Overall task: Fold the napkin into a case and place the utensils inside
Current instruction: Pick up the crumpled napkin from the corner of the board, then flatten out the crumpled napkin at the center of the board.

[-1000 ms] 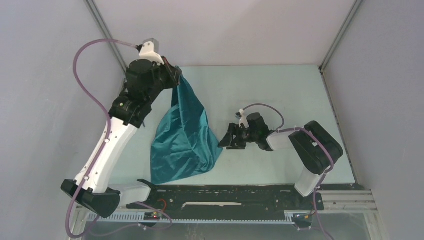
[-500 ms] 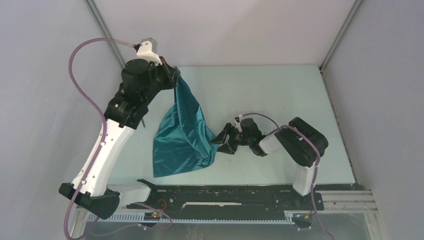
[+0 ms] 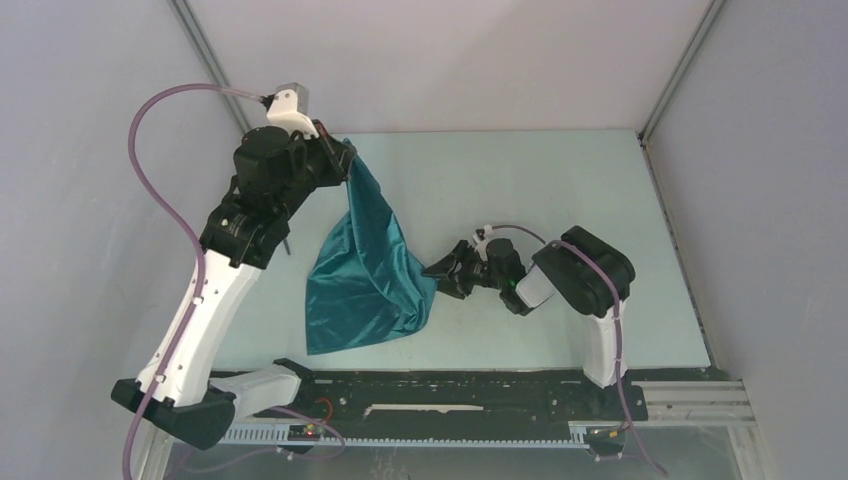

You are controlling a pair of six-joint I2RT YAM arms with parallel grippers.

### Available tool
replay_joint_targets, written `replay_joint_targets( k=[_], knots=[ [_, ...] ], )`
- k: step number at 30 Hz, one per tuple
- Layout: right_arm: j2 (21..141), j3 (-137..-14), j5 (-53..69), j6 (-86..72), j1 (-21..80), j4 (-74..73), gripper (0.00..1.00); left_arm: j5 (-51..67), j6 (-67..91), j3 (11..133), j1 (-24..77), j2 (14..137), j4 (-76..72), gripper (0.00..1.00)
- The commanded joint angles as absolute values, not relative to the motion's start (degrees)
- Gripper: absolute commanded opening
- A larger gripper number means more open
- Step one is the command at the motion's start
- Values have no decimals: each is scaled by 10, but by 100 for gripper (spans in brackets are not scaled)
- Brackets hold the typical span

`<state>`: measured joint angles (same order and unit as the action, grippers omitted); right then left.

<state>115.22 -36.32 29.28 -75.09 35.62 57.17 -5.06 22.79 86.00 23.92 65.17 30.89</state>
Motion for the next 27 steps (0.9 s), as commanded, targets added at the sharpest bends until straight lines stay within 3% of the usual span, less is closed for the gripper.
replay_joint_targets(
  k=[1,4,8,11,15,19,23,27],
  knots=[
    [1181,-370,296,-766,356,677,65,-39,215,860,236,633,295,0],
    [1192,-400,308,-762,351,681,55,-44,215,857,236,623,297,0],
    [1166,-412,299,-752,338,681,27,-58,215,856,236,600,299,0],
    [1100,-424,317,-717,314,627,0,-83,219,858,236,570,299,0],
    [894,-446,300,-568,300,395,0,-116,215,877,236,512,297,0],
    [668,-547,211,-366,343,115,0,-117,207,892,236,443,271,0],
    [561,-638,144,-250,400,-37,0,-96,205,895,236,373,228,0],
    [504,-697,113,-204,465,-96,0,-67,225,872,236,322,172,0]
  ],
)
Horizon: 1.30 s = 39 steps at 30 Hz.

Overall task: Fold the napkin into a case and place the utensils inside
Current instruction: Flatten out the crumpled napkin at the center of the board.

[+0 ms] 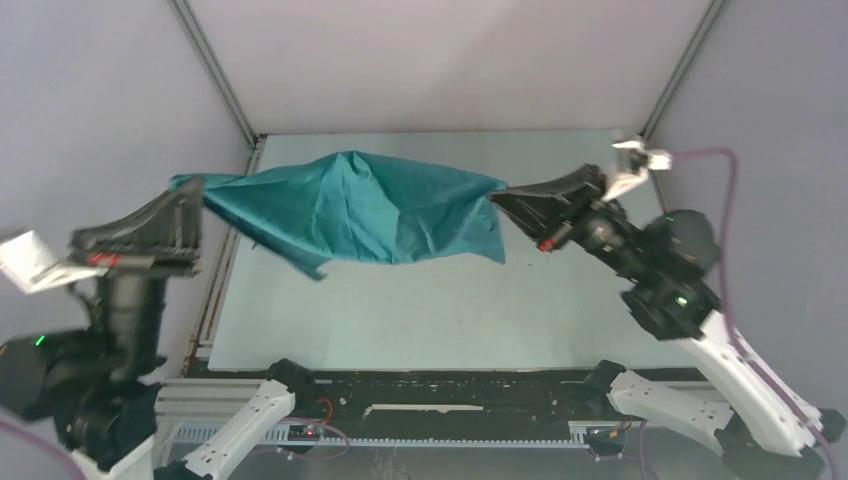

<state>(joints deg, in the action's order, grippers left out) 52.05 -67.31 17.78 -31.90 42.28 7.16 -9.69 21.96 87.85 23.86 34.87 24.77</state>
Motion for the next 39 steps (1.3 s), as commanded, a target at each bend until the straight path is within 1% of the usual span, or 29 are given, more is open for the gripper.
replay_joint_targets(
  k=[1,4,6,8,9,12,16,17,19,20,22,24,25,26,27,29,30,31,32,34,35,36,39],
  knots=[
    [494,-707,100,-193,483,-104,0,-56,233,865,236,312,155,0],
    [471,-726,35,-167,525,-125,0,-45,240,853,236,308,137,0],
    [472,-734,4,-168,521,-139,0,-95,240,862,236,330,169,0],
    [493,-737,-25,-172,487,-154,0,-153,243,861,236,370,207,0],
    [506,-737,-12,-185,451,-162,0,-185,247,859,236,395,230,0],
    [568,-725,100,-244,294,-166,0,-257,254,862,234,495,291,0],
    [710,-739,232,-296,143,-156,0,-274,261,841,204,638,288,0],
    [750,-743,264,-300,122,-148,0,-261,265,829,191,675,274,0],
    [832,-761,286,-289,101,-164,0,-229,285,822,162,760,273,0],
    [875,-779,291,-276,100,-190,0,-194,295,826,151,804,280,0],
    [965,-815,277,-245,103,-253,0,-170,316,839,143,895,304,0],
    [1025,-853,243,-222,110,-313,3,-163,320,839,142,957,290,0],
    [1050,-875,215,-208,116,-352,9,-148,321,843,139,987,286,0],
    [1066,-891,184,-195,124,-380,21,-137,324,860,137,1013,301,1],
    [1078,-909,128,-186,133,-417,32,-133,324,877,138,1029,320,9],
    [1066,-908,58,-177,149,-448,52,-126,317,876,139,1023,326,31],
    [1050,-895,29,-172,156,-451,59,-129,316,866,139,1005,326,49],
    [1033,-881,-4,-175,160,-453,64,-131,315,852,139,982,326,60],
    [1016,-871,-29,-178,160,-458,68,-128,318,829,139,955,327,71],
    [985,-850,-65,-179,163,-464,74,-100,326,771,139,881,312,87],
    [970,-834,-71,-177,165,-459,76,-81,334,740,139,848,303,97],
    [954,-813,-63,-173,167,-446,76,-61,342,704,140,818,297,99],
    [933,-765,12,-181,165,-407,77,10,360,600,150,735,259,100]
  ],
)
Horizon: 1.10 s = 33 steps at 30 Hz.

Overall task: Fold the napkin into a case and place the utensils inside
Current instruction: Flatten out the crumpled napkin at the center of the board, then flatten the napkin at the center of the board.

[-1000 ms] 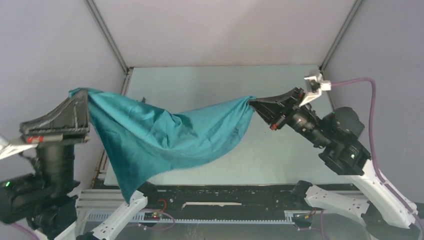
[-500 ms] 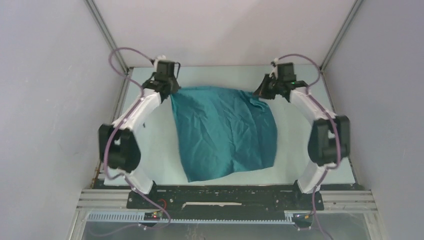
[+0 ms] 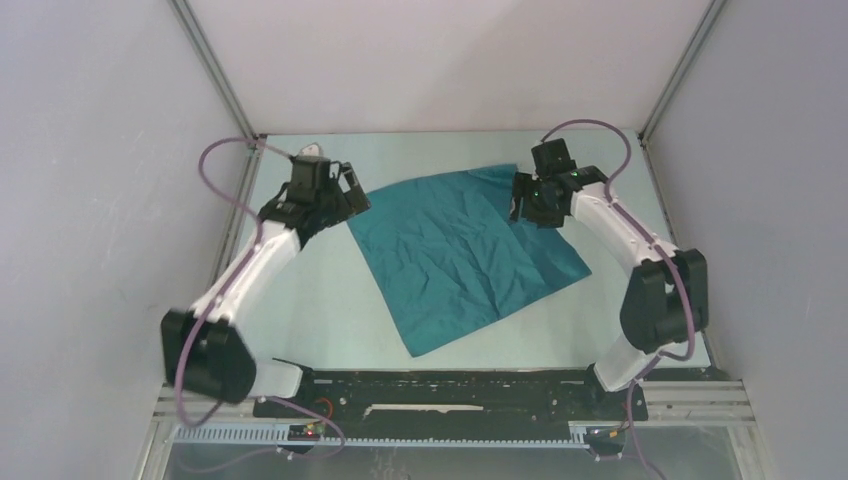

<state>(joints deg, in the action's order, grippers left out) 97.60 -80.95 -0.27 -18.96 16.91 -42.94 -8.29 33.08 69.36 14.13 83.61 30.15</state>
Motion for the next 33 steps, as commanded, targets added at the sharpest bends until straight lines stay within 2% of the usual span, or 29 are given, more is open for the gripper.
replay_joint_targets(
  k=[1,4,7,12,19,25,30,33],
  knots=[
    [936,-755,46,-184,166,-397,77,36,362,574,157,716,249,100],
    [954,-739,104,-198,181,-369,76,92,373,521,197,691,238,100],
    [961,-714,111,-202,217,-336,76,93,391,484,256,683,210,100],
    [975,-653,185,-236,250,-275,75,95,435,446,325,740,146,96],
    [944,-547,142,-287,288,-217,72,84,478,385,331,768,85,91],
    [893,-438,113,-354,331,-177,71,38,476,366,331,708,101,93],
    [828,-361,127,-461,452,-147,72,21,469,375,323,667,115,97],
    [785,-373,135,-486,494,-141,72,27,463,389,314,674,113,99]
  ],
)
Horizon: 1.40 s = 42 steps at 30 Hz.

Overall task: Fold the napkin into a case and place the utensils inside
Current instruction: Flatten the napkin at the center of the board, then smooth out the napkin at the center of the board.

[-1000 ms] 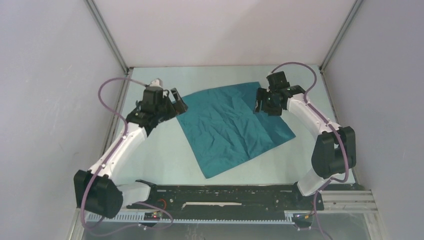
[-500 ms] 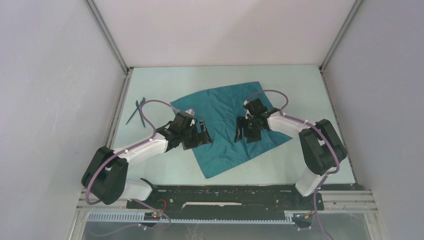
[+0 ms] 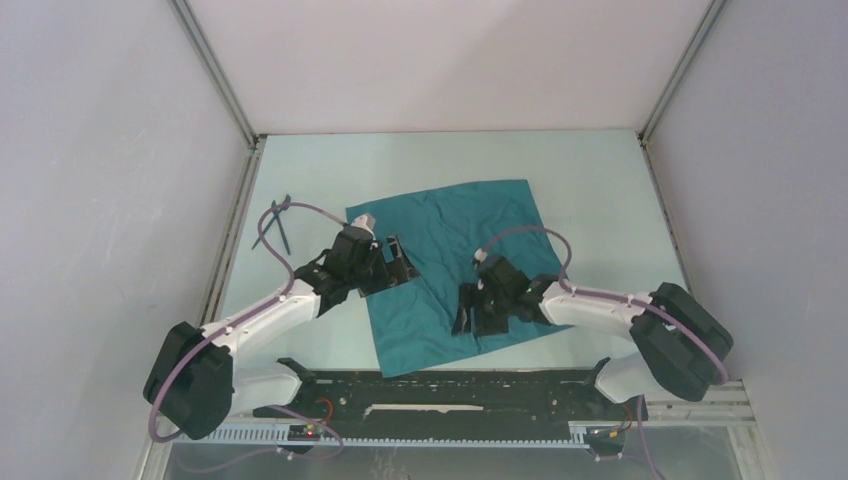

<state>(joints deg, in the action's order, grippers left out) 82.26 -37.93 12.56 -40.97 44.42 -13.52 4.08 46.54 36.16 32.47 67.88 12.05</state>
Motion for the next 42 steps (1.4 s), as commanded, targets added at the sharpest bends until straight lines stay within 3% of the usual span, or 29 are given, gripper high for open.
replay_joint_targets(
  k=[1,7,11,16,20,30,42],
  knots=[
    [778,-387,132,-479,486,-155,73,30,460,395,310,681,114,99],
    [772,-474,143,-373,274,-149,79,57,450,427,282,737,114,99],
    [905,-622,115,-308,168,-176,79,59,456,460,274,781,121,99],
    [1049,-813,73,-249,108,-242,79,91,488,490,241,822,110,99],
    [1161,-931,164,-217,43,-276,83,117,506,495,230,833,83,99],
    [1343,-1102,287,-201,-12,-315,84,138,497,475,230,825,50,100],
    [1400,-1115,493,-323,-19,-179,72,140,485,489,230,819,50,100]
  ],
)
